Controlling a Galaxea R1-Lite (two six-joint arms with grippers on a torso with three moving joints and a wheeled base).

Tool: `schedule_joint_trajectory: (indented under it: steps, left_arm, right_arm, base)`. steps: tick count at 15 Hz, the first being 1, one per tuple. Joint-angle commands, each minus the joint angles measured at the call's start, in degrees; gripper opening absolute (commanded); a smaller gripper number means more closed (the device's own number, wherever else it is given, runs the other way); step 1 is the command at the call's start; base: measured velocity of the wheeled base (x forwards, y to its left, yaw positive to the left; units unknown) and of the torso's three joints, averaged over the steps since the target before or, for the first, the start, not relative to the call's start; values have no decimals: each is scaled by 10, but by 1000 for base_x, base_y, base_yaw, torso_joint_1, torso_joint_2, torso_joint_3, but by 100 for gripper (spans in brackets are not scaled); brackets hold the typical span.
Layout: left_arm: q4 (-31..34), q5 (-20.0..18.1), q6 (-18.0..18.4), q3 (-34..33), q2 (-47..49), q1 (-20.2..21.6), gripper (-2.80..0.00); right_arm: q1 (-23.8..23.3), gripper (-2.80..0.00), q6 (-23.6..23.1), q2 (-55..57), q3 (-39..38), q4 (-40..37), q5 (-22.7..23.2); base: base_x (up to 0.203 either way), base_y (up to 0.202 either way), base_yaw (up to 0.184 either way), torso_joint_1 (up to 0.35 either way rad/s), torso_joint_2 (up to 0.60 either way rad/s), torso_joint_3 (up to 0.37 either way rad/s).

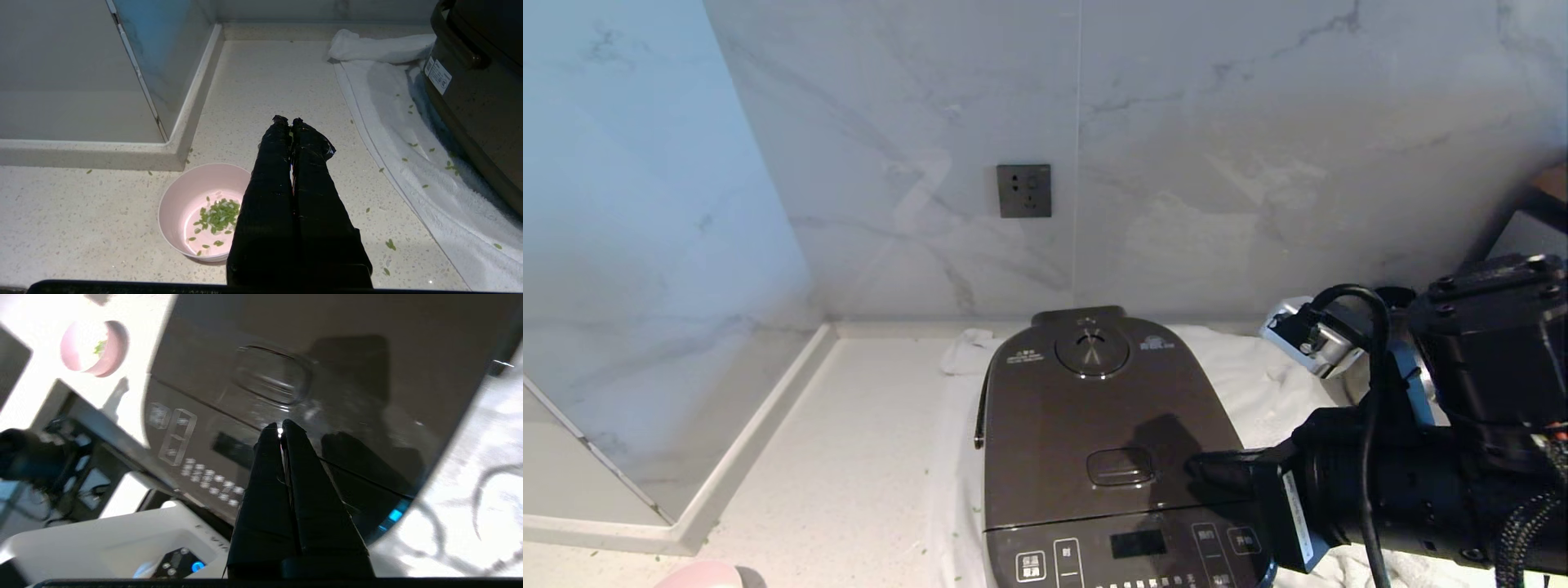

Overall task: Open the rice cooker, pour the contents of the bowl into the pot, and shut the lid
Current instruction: Open the rice cooker

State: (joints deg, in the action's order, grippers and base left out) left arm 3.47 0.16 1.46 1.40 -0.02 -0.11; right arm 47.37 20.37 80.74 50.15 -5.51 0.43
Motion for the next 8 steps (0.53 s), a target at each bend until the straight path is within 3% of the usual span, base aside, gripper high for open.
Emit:
schedule_joint_trajectory:
  steps: [1,5,8]
  left_arm:
    - [0,0,-1,0,0,0,-280]
    - [-3,0,-1,-1,0,1,-280]
    - [-3,0,-1,-1,0,1,-280]
  right_arm:
    - [3,-280,1,9,14,0,16]
    - [2,-280,32,31,32,0,95]
    - [-2,-280,33,62,26,9,101]
  base:
    - [0,0,0,0,0,0]
    - [0,0,0,0,0,0]
    - [0,0,0,0,0,0]
